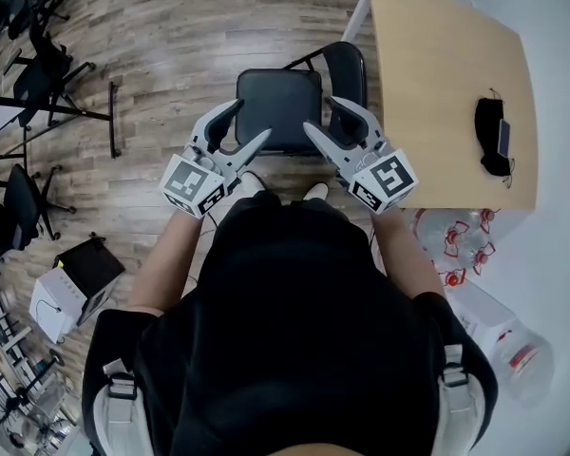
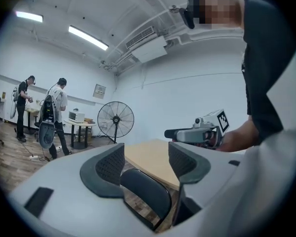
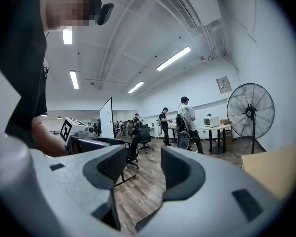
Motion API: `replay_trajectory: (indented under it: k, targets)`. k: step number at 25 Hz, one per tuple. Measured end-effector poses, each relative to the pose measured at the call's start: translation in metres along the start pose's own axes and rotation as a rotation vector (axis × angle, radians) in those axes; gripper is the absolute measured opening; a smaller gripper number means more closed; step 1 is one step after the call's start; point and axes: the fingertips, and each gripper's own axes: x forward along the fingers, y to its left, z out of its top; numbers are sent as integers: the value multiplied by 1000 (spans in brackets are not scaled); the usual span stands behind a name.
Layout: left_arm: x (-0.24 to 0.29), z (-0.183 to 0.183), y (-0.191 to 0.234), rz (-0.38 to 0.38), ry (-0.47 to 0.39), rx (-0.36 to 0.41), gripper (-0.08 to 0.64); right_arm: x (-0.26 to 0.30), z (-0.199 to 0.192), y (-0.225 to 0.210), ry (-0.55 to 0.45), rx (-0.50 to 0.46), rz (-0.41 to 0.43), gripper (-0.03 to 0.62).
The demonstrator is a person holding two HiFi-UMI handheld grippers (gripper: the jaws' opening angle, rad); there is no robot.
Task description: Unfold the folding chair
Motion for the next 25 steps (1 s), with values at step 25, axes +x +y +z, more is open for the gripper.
replay_trajectory:
  k: [25]
  targets:
    - [21,9,-8,35,1,66,207,4,11,-10,-17,-62,14,189]
